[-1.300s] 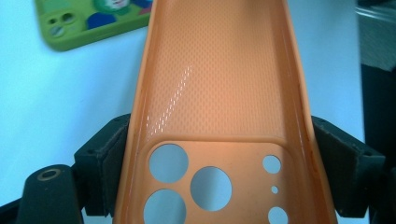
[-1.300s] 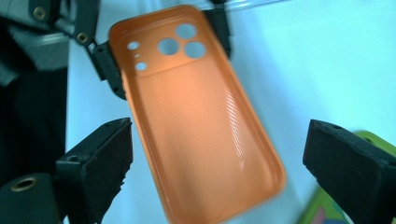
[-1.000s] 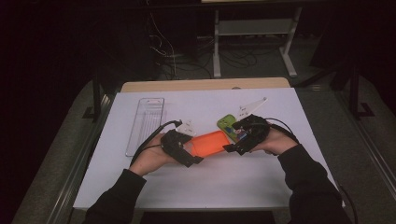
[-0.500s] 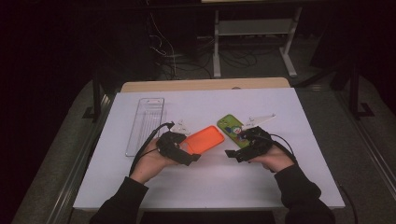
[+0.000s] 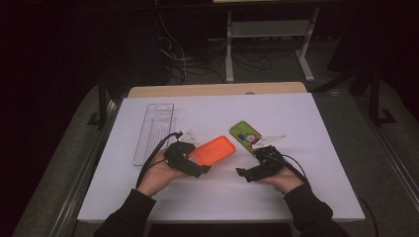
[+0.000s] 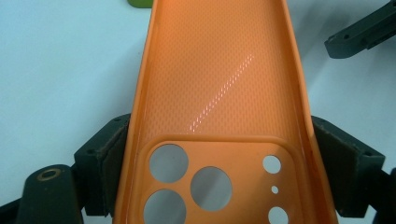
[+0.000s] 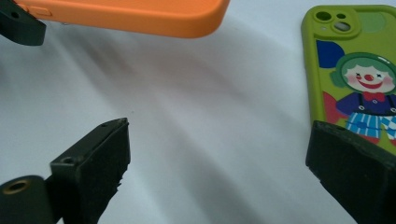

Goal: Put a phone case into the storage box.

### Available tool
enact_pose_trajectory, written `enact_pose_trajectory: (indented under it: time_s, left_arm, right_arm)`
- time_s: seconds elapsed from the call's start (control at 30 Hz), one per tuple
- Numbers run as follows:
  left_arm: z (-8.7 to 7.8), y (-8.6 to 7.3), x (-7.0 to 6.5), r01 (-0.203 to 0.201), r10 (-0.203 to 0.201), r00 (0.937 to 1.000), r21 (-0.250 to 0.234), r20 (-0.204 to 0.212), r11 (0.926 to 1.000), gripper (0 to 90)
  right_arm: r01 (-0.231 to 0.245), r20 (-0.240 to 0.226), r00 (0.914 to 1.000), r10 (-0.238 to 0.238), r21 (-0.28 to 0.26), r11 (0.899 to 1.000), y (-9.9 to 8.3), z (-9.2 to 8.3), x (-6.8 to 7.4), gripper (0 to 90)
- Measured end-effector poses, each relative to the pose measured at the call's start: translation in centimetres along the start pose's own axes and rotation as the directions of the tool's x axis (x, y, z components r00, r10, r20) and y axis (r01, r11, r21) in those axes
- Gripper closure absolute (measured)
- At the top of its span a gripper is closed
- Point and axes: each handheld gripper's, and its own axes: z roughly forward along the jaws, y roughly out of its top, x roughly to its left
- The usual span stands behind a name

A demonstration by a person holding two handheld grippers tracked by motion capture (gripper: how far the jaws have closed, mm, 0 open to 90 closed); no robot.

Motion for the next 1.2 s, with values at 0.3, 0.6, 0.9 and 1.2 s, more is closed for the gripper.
enact_pose_trajectory:
  time_s: [0.3, 0.6, 0.9, 1.2]
  left_arm:
    - [0.0, 0.0, -0.1, -0.007, 0.007, 0.9999, -0.006, 0.008, 1.0000, 15.6]
    - [0.1, -0.1, -0.2, -0.013, 0.013, 0.9998, 0.006, 0.012, 0.9999, 15.6]
    - [0.2, -0.1, -0.3, -0.022, 0.021, 0.9996, 0.019, 0.021, 0.9996, 15.6]
    - [0.1, 0.0, -0.4, -0.022, 0.022, 0.9996, 0.010, 0.020, 0.9997, 15.6]
  right_arm:
    - [0.099, 0.031, 0.9947, -0.098, -0.012, 0.995, -0.1, 0.2, 0.4, 3.4]
    - [0.204, 0.081, 0.9758, -0.203, -0.008, 0.979, 0.0, 0.3, 0.8, 3.1]
    - [0.362, 0.185, 0.9156, -0.357, 0.007, 0.932, -0.1, 0.7, 1.9, 3.8]
    - [0.481, 0.276, 0.8396, -0.468, 0.022, 0.876, -0.1, 0.6, 2.5, 3.8]
